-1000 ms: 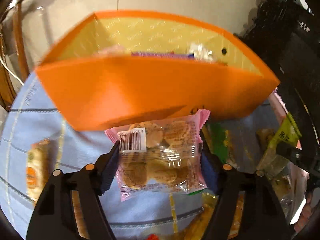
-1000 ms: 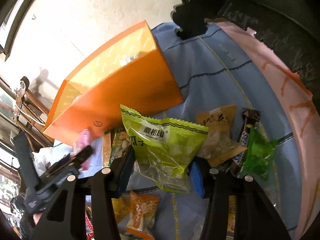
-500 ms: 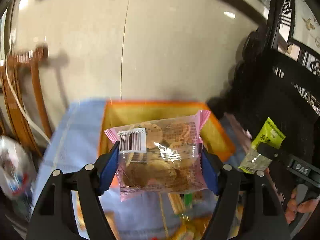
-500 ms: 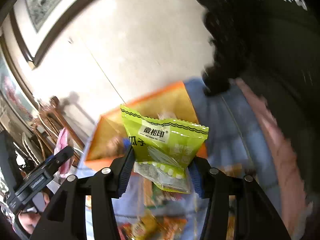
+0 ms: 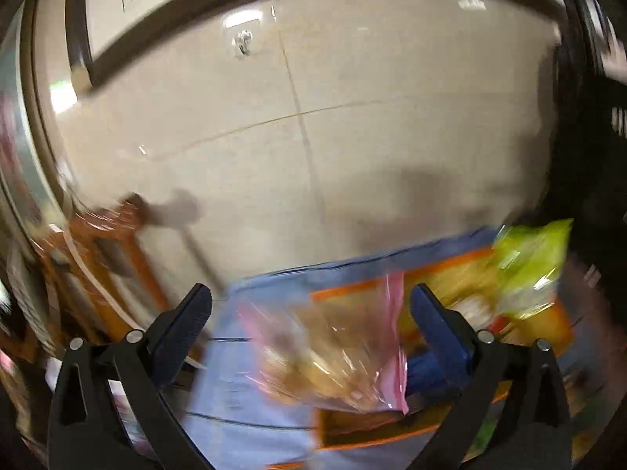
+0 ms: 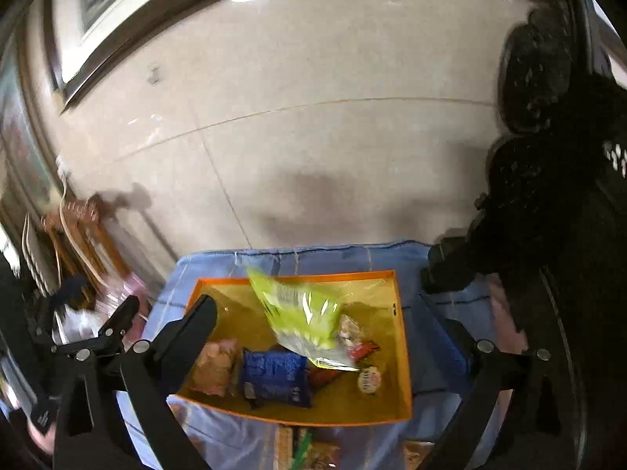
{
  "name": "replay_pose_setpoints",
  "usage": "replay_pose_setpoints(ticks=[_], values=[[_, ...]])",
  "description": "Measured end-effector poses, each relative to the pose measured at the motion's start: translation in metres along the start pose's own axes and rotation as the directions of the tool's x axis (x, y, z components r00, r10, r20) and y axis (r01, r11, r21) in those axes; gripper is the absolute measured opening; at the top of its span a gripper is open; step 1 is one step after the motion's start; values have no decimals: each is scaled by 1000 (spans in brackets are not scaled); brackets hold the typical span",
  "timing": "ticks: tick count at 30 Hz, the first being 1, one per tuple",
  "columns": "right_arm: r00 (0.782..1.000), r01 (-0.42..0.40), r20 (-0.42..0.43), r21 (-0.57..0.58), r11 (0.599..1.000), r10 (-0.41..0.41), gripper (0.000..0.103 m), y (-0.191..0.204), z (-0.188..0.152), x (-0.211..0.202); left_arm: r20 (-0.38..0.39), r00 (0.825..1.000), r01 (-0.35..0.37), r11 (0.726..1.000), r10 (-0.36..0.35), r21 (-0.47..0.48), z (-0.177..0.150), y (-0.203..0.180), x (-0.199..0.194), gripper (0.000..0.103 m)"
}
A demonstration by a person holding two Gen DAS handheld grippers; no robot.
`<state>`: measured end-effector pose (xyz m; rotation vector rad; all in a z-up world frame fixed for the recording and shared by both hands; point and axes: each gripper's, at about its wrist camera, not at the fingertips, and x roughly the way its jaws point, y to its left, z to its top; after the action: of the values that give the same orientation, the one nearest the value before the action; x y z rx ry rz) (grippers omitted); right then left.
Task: Organize snacks
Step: 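Move both tools back over the remaining snacks on the table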
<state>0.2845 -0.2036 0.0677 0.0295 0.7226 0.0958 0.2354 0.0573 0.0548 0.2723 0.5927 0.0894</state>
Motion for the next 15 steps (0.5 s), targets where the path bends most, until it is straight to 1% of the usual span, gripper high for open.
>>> replay_pose_setpoints(ticks=[1,2,3,4,5,6,7,8,9,11,13,15], values=[[999,39,-13,-15,999,-39,100,0,-9,-2,-6,1000,2,1000,-2,7,-8,2,-2,99],[997,67,-37,-26,997,-68,100,-4,-23,-4,-35,999,15,1000,-14,5,-24,10,-5,99],[995,77,-61,-36,996,-79,100,-8,-37,-4,-73,997,17,1000,-17,1,-40,18,-6,99],[992,92,-86,-50,995,-96,100,-12,-54,-2,-113,994,6,1000,-6,4,-54,26,-7,99],[982,130,-126,-76,989,-139,100,-20,-78,4,-162,987,-13,1000,13,4,-81,38,-6,99],[975,153,-152,-90,984,-165,100,-25,-91,8,-189,982,-18,1000,18,3,-95,44,-5,99],[962,173,-197,-92,981,-189,100,-35,-113,19,-219,976,-16,1000,15,0,-112,52,-2,99],[955,180,-223,-82,980,-194,100,-40,-125,24,-266,964,-3,1000,2,-6,-137,61,4,99],[939,196,-279,-43,980,-200,100,-53,-146,36,-291,957,9,1000,-12,-11,-151,65,8,99],[921,218,-336,28,976,-197,100,-69,-174,49,-331,941,58,998,-67,-37,-181,71,16,99],[907,243,-379,107,964,-186,100,-84,-203,60,-354,932,66,996,-81,-55,-200,72,23,99],[899,252,-403,153,955,-173,100,-88,-223,70,-389,913,94,991,-122,-91,-219,67,31,99]])
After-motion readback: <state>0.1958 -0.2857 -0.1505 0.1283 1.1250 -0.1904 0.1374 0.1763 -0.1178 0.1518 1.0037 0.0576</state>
